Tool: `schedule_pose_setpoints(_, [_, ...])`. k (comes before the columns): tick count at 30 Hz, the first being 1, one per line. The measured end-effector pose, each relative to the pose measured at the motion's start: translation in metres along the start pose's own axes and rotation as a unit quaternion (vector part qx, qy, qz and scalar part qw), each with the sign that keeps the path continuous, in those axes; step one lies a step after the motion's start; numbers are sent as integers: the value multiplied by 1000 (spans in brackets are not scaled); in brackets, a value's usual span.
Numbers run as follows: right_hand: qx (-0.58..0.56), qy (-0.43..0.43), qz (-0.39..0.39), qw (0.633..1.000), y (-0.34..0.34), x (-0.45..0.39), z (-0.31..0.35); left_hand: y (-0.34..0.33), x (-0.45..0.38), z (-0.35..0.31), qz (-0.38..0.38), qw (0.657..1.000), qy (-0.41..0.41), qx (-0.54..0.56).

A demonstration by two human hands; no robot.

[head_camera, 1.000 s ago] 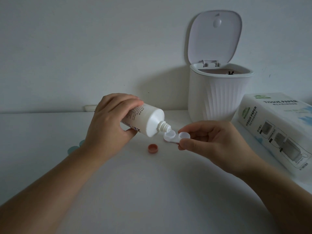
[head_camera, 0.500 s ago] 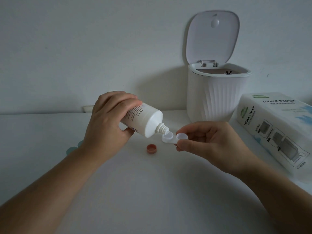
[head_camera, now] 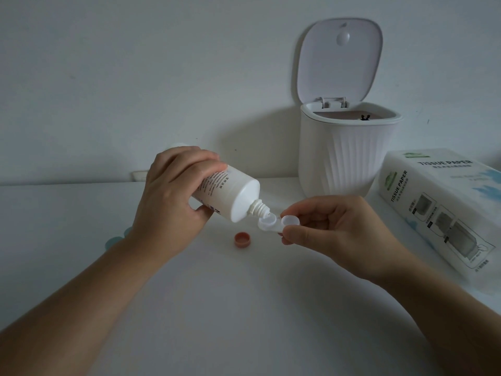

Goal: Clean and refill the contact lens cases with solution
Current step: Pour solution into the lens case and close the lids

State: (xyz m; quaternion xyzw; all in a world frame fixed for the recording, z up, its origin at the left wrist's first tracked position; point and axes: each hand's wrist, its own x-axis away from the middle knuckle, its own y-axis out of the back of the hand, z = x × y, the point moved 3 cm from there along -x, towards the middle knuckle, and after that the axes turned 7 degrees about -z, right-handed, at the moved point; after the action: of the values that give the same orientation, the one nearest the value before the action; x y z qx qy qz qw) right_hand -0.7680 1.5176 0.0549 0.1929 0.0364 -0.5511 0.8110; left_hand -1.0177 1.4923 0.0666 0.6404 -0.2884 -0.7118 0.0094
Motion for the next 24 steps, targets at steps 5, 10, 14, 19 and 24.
schedule_pose_setpoints(5, [1,1,-4,1000,1,0,1,1,0,0,-2,1000,0,-1])
schedule_pose_setpoints(10, [2,3,-3,1000,1,-1,0,1,0,0,-6,1000,-3,-2])
schedule_pose_setpoints(14, [7,5,-4,1000,1,0,0,0,0,1,-9,1000,-8,0])
schedule_pose_setpoints(19, [9,3,-3,1000,1,0,0,0,0,1,-9,1000,-8,3])
schedule_pose_setpoints(24, [1,2,-5,1000,1,-1,1,1,0,0,-9,1000,-7,1])
